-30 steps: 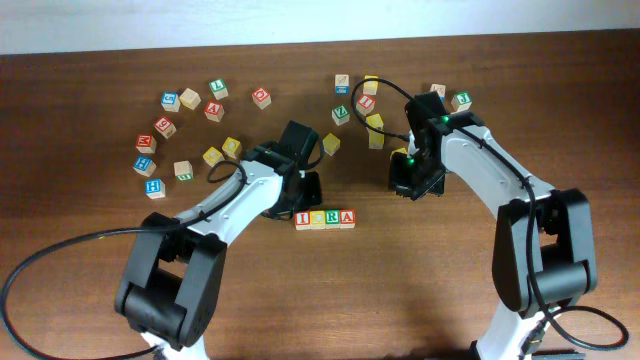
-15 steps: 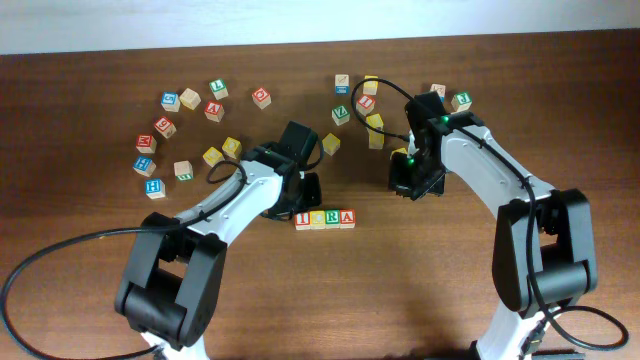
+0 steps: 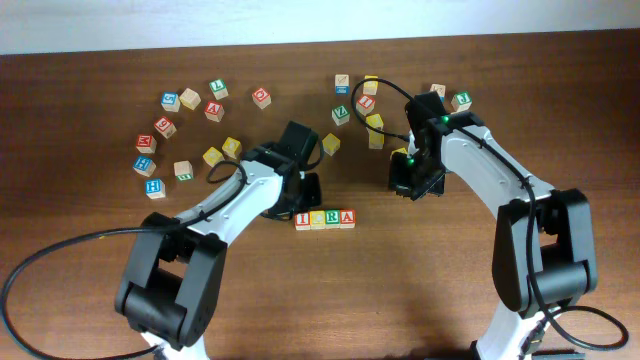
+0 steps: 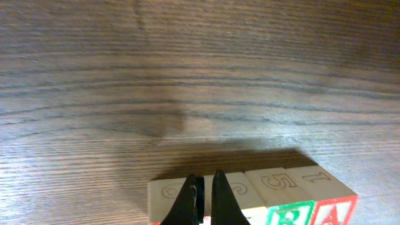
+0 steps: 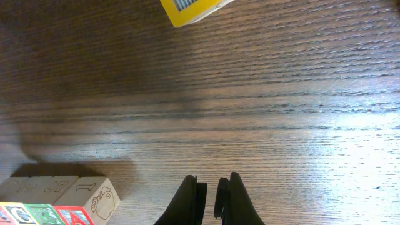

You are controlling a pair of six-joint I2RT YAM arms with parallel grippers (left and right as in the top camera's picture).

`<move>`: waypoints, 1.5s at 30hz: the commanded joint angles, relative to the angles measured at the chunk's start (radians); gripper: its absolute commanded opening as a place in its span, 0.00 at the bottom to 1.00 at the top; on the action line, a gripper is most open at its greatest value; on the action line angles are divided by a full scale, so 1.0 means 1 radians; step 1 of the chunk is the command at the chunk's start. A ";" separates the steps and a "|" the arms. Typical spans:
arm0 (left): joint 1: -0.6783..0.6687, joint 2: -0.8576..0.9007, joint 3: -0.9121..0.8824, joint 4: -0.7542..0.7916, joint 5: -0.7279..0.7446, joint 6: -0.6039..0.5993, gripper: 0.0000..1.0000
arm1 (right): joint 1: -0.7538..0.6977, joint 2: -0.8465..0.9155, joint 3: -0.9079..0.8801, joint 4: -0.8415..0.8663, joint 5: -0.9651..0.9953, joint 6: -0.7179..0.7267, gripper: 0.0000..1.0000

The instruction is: Spell out ICRA

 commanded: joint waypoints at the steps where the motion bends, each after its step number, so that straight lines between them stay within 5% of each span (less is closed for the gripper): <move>1: 0.038 0.010 0.051 -0.003 -0.045 0.016 0.00 | -0.005 -0.008 0.013 -0.002 -0.015 0.000 0.04; 15: 0.239 0.010 0.119 -0.306 -0.044 0.027 0.00 | 0.192 -0.008 -0.092 0.129 -0.032 0.069 0.04; 25: 0.134 0.010 -0.034 -0.171 -0.011 -0.021 0.00 | 0.229 -0.008 -0.095 0.113 -0.043 0.088 0.04; 45: 0.076 0.072 -0.036 -0.120 0.098 -0.023 0.00 | 0.244 -0.008 -0.114 0.115 -0.056 0.092 0.04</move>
